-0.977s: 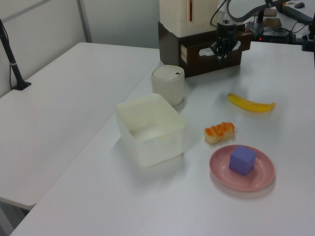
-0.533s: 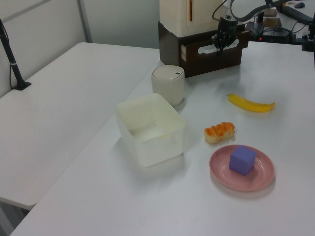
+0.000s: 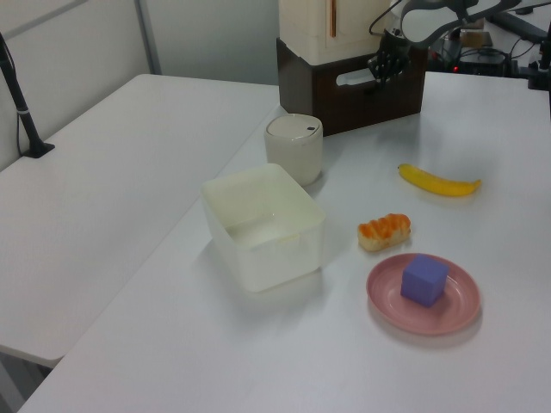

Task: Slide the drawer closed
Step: 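Push the drawer front with the gripper into the cream box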

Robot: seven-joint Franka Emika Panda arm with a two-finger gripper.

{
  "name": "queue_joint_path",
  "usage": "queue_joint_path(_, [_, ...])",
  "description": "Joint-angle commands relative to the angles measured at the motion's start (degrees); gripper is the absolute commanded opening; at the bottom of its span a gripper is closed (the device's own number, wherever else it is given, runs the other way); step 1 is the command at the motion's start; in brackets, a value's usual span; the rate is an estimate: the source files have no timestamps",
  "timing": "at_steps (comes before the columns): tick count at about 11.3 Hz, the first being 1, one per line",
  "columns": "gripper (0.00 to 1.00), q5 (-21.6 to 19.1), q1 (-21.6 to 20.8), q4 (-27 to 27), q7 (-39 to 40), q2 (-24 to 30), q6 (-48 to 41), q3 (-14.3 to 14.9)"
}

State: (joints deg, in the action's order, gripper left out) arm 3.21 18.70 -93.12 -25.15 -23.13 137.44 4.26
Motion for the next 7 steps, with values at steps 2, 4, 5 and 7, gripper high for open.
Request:
queue_joint_path(2, [0.00, 2.24, 0.20, 0.83, -0.17, -0.25, 2.93, 0.84])
queue_joint_path(4, [0.00, 2.16, -1.54, -0.65, 5.34, 0.27, 1.35, -0.56])
queue_joint_path(5, [0.01, 2.16, -2.86, -0.84, 9.46, 0.88, -2.14, -1.70])
queue_joint_path(7, [0.09, 1.81, -3.14, -0.66, 13.53, 3.77, -9.26, -5.64])
